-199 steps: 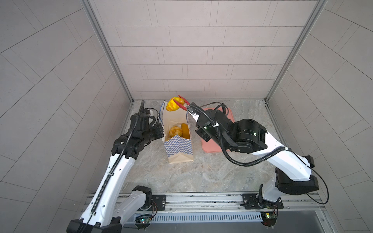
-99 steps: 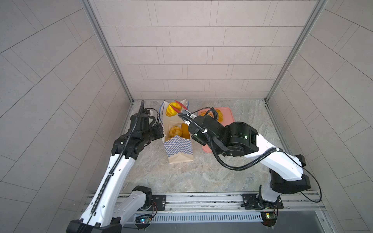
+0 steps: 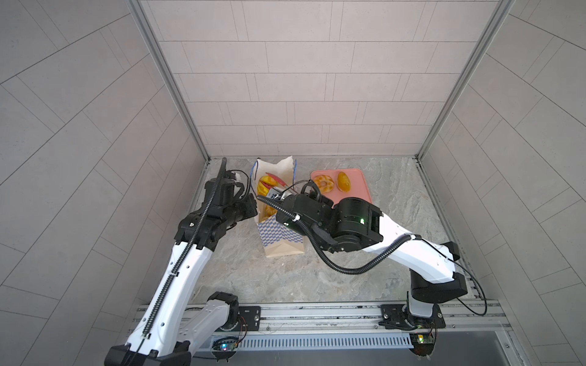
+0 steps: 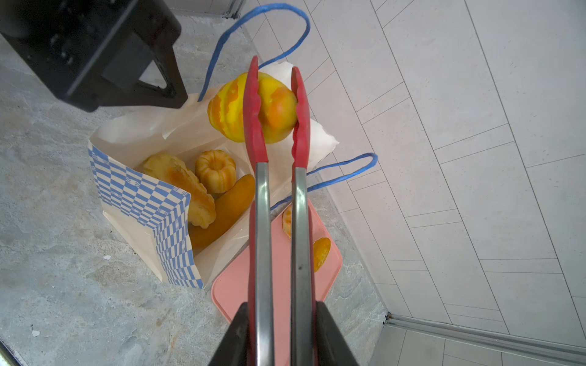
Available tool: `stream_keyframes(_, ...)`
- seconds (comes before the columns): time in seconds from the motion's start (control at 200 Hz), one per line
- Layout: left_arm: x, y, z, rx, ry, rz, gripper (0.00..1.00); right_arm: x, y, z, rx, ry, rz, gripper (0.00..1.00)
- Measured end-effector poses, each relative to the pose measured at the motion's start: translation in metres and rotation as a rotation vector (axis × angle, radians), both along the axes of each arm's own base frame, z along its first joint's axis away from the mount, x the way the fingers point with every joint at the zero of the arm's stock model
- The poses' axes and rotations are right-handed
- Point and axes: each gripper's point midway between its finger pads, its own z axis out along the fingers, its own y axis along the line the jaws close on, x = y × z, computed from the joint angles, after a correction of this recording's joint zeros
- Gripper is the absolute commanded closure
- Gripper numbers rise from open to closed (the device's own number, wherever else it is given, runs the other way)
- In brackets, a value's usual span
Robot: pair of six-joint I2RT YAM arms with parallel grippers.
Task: Place the fake bread into the paper bag
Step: 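Move the right tongs with the roll over the bag opening and lower it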
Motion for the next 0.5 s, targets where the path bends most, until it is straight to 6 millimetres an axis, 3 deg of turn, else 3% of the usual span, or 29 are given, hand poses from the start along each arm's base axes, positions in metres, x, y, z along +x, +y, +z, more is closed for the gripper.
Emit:
stream_keyframes(0.31, -0.001, 0.0, 0.001, -0.001, -0.004, 0.0, 0.93, 0.0, -0.005, -0.005, -0.049, 0.005, -0.007, 0.7)
stream_keyframes(0.5, -0.001, 0.0, 0.001, 0.0, -0.004, 0.0, 0.93, 0.002, 0.003, -0.022, -0.106, 0.022, -0.006, 0.71)
